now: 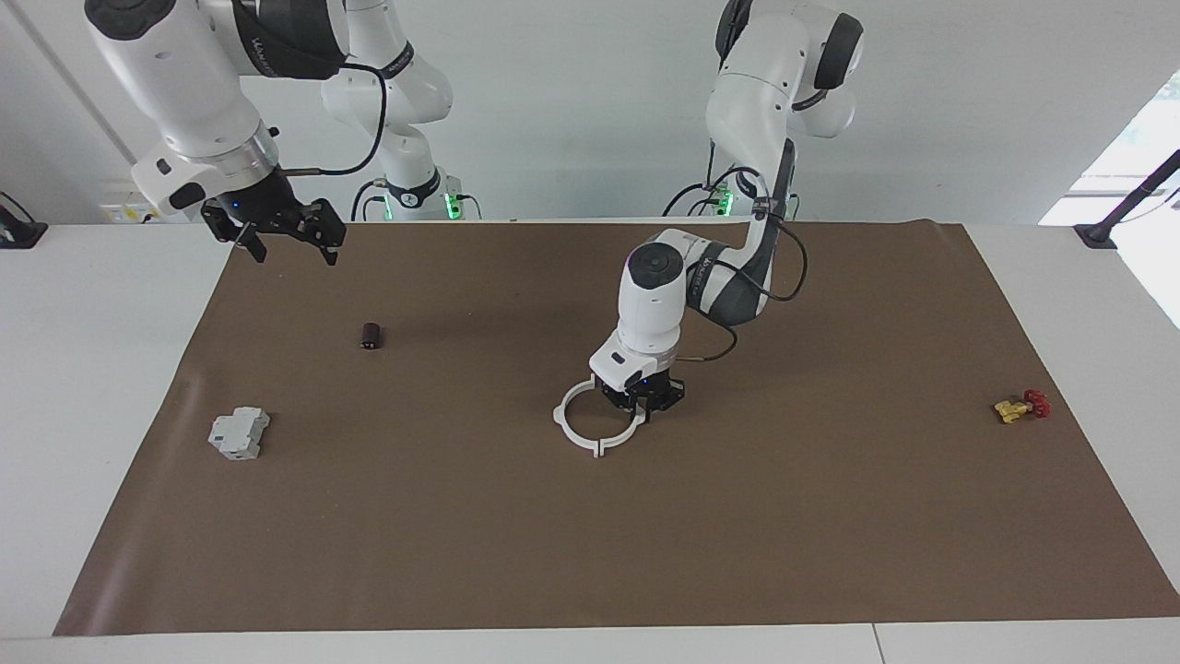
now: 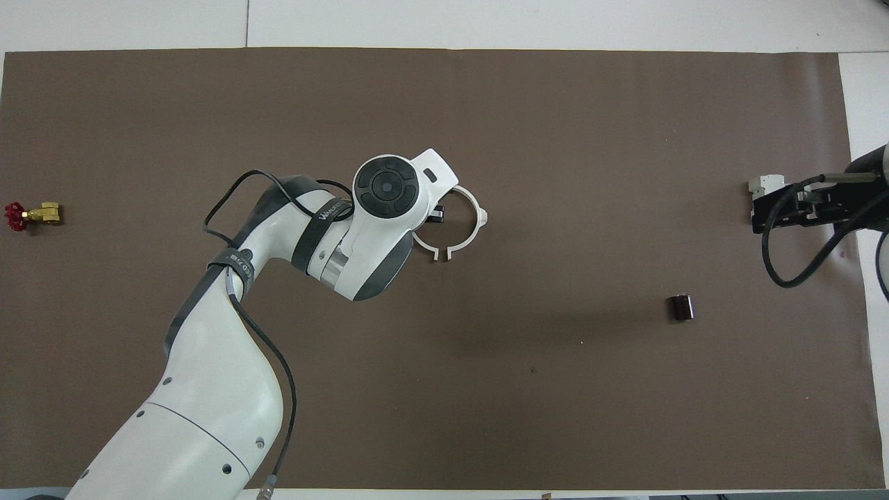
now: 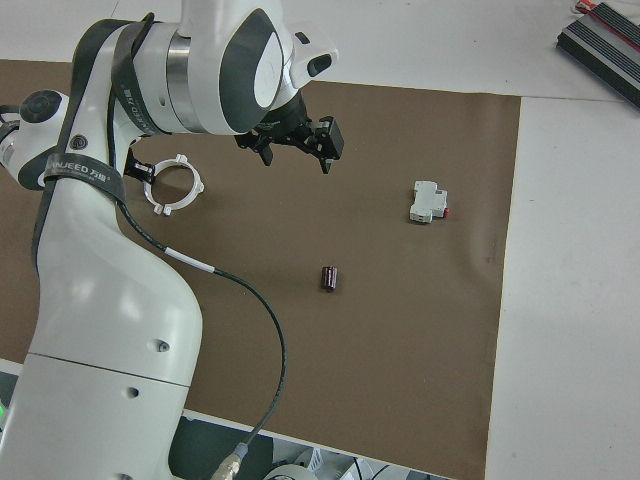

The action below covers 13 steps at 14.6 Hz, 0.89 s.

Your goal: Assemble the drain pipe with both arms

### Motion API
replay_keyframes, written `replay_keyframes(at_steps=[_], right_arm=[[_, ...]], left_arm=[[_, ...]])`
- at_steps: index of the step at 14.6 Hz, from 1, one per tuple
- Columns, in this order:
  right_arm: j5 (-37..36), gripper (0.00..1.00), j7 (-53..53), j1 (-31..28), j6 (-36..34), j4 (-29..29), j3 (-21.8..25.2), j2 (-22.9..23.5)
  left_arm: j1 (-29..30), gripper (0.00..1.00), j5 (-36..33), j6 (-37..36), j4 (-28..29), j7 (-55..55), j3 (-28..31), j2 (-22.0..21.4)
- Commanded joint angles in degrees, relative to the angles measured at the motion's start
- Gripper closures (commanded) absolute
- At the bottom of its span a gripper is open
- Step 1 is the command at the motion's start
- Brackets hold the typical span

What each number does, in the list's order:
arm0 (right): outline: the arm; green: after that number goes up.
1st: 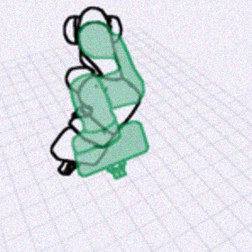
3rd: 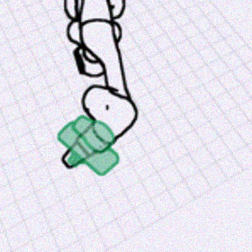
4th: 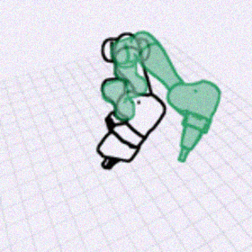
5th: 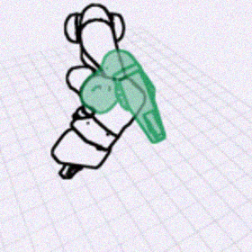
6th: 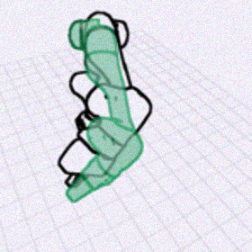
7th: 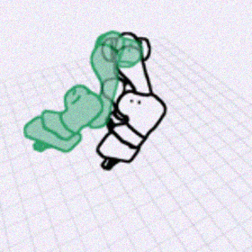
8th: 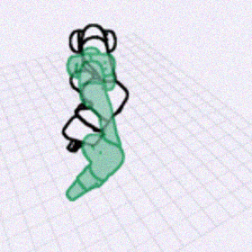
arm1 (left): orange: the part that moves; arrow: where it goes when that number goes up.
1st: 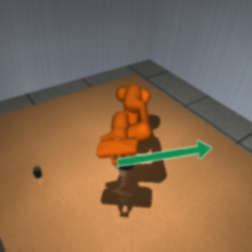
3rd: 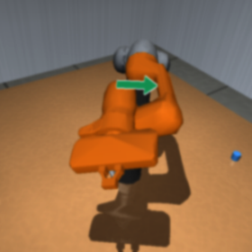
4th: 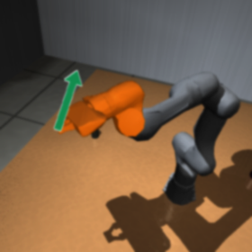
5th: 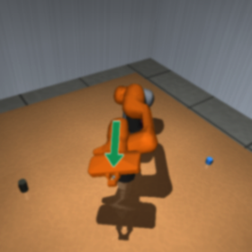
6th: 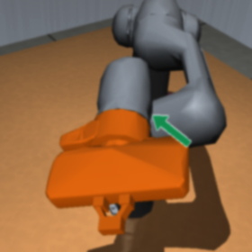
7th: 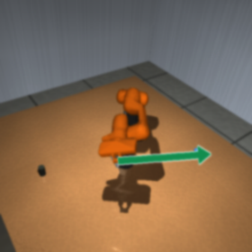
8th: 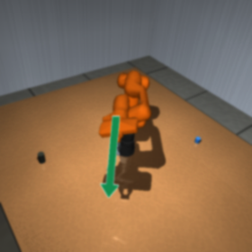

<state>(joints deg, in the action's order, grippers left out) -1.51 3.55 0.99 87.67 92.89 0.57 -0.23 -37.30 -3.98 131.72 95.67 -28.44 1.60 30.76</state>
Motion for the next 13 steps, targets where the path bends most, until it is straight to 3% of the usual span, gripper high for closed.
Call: replay_keyframes(at_steps=[1,13], right_arm=[[0.2,0.0,-2.1,-0.5,0.6,0.9,0.0,-0.6],[0.1,0.0,-2.1,-0.5,0.9,0.9,0.0,-0.7]], left_arm=[[-0.9,1.0,0.8,-0.2,1.3,-3.5,0.7,-1.0],[-1.8,1.0,0.8,-1.6,0.7,-8.5,0.6,-1.1]])
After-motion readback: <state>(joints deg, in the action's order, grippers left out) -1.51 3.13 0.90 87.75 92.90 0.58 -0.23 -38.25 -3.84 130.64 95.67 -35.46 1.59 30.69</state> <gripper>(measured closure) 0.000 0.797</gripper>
